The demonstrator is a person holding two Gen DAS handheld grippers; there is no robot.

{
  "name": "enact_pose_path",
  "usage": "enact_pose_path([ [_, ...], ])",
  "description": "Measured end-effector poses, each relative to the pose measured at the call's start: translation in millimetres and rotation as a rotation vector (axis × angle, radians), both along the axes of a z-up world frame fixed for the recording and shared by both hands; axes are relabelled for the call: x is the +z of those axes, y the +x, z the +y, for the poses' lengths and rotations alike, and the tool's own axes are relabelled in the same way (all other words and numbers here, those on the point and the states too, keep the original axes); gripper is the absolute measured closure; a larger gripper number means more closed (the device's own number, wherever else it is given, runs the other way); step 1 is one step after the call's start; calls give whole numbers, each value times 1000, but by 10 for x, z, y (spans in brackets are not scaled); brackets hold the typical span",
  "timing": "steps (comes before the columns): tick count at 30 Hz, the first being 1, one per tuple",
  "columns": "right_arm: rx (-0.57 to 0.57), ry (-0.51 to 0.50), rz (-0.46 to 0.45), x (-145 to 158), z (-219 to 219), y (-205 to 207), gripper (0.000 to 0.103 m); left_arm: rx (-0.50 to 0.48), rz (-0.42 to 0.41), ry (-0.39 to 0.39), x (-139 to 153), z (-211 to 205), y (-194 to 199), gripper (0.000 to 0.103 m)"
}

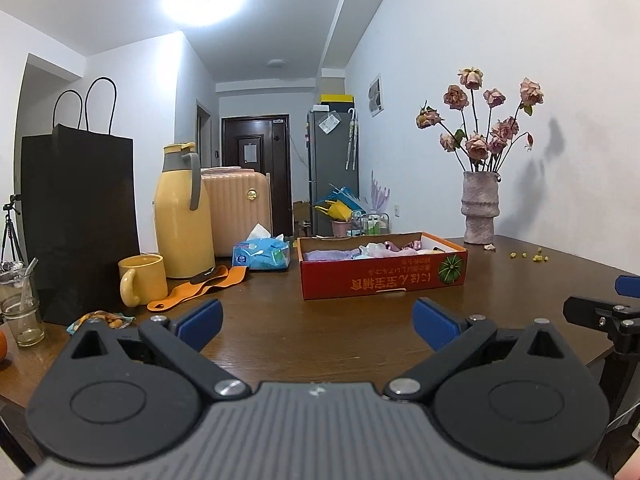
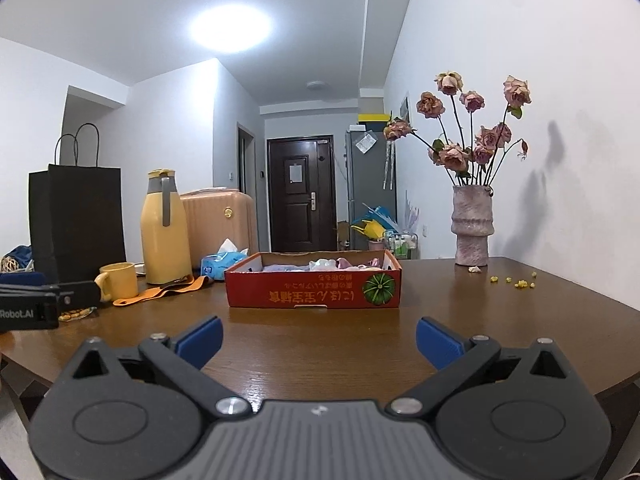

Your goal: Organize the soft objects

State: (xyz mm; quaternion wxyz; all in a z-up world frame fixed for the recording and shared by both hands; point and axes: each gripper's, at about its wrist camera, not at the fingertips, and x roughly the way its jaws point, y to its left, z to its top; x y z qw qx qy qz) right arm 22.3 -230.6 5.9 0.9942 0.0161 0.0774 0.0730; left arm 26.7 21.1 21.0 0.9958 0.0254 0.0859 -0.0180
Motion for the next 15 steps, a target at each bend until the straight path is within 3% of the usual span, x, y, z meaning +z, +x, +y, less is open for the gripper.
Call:
enact_pose_path([
  [15,14,-4,6,-2,-4,13,0,5,-4,-2,8,-5,1,0],
])
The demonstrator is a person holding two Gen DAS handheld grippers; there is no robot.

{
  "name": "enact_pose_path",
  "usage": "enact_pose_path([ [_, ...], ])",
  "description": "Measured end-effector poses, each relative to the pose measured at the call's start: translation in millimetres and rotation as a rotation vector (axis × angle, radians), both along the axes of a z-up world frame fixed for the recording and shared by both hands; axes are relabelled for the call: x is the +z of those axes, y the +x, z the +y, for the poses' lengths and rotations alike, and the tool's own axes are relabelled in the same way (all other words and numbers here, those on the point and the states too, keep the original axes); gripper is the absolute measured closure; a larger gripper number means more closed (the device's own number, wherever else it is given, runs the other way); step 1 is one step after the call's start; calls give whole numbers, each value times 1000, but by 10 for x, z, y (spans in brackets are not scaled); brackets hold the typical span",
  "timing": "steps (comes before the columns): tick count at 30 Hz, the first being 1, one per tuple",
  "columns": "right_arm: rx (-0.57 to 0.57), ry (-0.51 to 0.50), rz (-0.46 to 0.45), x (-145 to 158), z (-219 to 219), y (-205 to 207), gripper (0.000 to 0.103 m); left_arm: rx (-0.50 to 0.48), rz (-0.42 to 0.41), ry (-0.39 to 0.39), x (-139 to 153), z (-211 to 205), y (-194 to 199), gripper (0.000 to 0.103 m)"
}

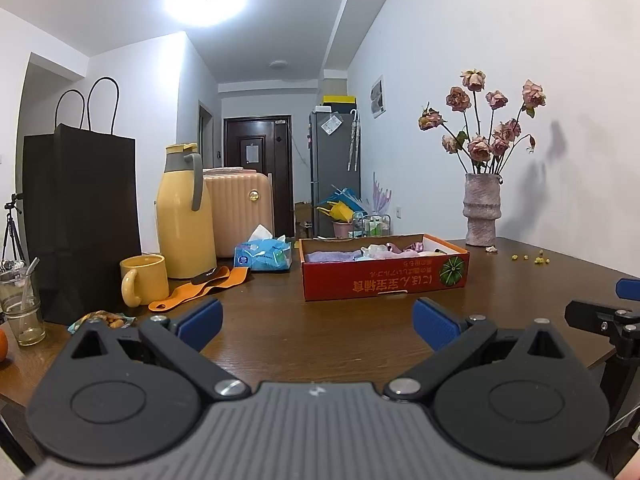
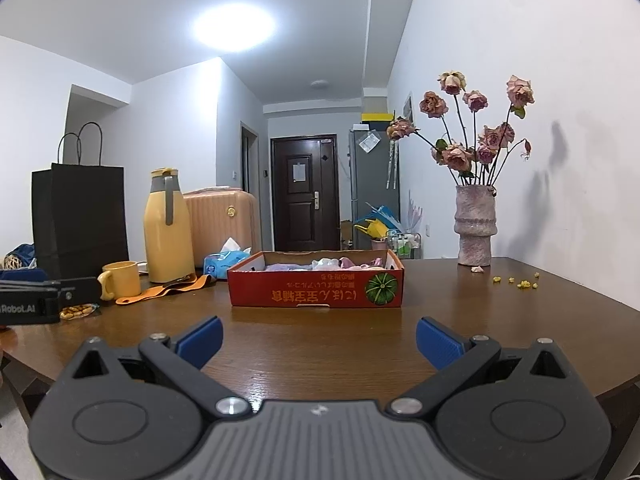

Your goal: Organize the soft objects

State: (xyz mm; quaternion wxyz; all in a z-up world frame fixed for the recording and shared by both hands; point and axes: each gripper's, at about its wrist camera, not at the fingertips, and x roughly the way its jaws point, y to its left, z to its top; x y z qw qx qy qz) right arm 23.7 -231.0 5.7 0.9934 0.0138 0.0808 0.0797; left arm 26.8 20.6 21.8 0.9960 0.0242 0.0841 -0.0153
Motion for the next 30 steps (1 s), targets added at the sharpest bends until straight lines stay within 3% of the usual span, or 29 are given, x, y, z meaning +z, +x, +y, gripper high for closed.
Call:
enact_pose_path([
  [30,-20,6,21,-21,-14,18,0,-5,5,4,-12,-1,2,0],
])
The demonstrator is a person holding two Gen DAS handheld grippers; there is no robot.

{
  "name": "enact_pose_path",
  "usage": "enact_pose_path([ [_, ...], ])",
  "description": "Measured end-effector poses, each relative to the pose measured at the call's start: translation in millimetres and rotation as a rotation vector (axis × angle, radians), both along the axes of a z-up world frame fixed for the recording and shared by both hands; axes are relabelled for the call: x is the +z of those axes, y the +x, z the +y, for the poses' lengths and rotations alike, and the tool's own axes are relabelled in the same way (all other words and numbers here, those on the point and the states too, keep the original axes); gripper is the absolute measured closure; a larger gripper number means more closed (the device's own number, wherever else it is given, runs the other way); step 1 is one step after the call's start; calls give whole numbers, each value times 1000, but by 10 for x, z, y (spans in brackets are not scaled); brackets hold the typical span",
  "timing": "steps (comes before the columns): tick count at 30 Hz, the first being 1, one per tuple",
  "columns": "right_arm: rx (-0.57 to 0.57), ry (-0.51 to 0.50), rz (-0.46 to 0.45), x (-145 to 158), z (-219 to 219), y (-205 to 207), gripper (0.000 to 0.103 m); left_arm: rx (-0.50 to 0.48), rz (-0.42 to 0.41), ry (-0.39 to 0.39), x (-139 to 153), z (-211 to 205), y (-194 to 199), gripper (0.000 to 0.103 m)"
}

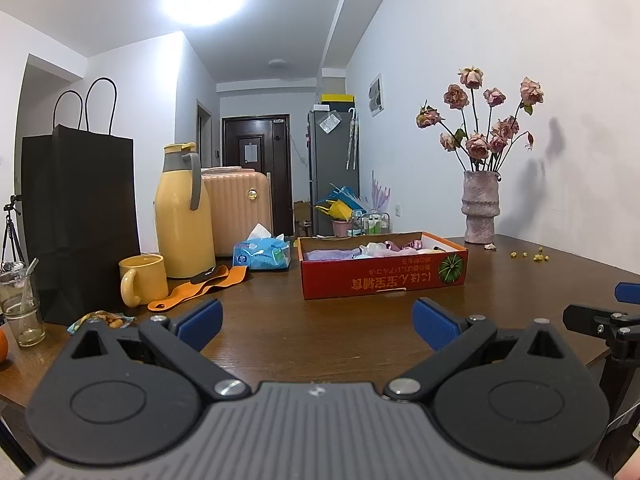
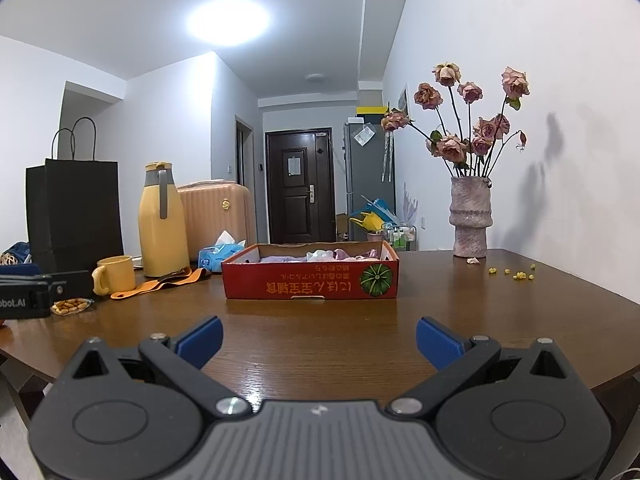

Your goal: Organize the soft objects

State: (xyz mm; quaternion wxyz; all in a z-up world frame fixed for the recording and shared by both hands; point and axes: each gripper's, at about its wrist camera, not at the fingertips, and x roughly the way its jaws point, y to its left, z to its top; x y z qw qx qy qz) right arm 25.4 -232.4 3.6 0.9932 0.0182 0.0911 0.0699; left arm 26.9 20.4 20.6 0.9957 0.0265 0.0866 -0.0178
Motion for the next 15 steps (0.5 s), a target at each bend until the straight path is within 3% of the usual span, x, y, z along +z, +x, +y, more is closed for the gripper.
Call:
enact_pose_path([
  [15,-9,4,-8,-6,-15,-3,0,13,-24,-1,10,-13,-31,0],
])
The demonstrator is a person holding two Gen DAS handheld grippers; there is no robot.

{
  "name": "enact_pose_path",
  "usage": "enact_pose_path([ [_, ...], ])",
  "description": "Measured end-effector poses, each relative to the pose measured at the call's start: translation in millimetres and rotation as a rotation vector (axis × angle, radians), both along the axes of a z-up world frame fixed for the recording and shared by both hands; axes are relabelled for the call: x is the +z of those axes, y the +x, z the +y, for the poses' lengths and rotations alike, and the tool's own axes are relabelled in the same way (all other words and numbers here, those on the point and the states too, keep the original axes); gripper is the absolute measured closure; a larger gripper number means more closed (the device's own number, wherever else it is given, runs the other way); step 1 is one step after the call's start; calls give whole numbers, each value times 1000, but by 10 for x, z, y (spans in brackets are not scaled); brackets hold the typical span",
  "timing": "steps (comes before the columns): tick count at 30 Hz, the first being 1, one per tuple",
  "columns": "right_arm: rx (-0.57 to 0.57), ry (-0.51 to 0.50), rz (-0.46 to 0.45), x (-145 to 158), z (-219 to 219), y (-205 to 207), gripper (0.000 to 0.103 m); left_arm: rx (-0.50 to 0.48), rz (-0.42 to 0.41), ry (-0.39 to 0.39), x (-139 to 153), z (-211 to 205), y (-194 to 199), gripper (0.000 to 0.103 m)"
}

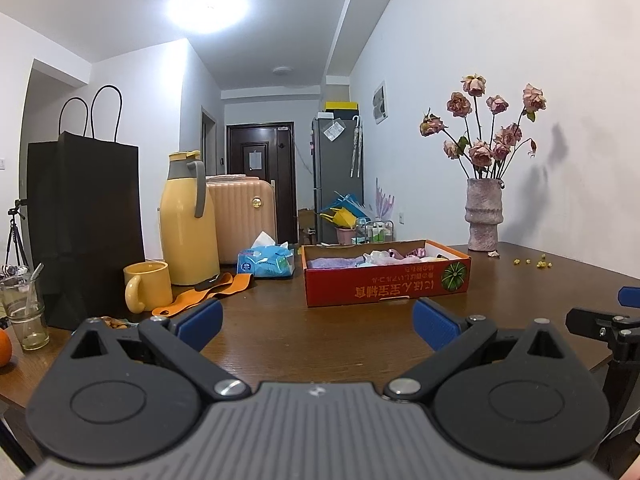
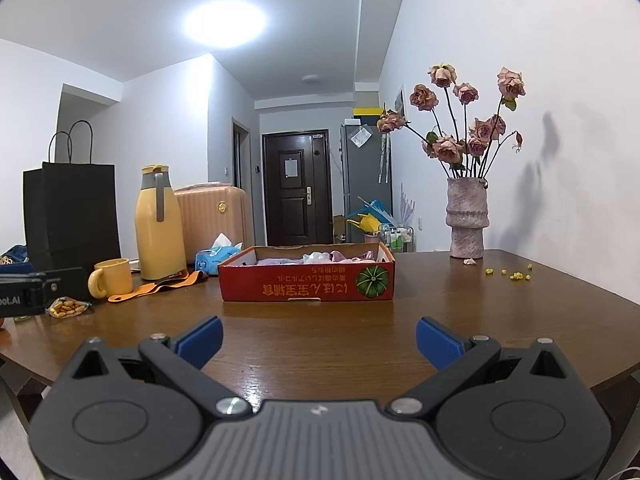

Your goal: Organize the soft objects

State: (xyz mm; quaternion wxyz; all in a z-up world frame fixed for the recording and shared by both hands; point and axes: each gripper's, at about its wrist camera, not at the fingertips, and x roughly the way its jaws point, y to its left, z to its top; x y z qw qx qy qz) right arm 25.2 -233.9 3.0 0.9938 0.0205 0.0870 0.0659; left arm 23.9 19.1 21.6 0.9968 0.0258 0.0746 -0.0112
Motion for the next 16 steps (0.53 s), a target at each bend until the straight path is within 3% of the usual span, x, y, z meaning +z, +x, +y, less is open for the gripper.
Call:
enact_pose_path([
  [16,-7,0,2,-10,-6,-3,0,-15,16,-7,8,20,14,0],
])
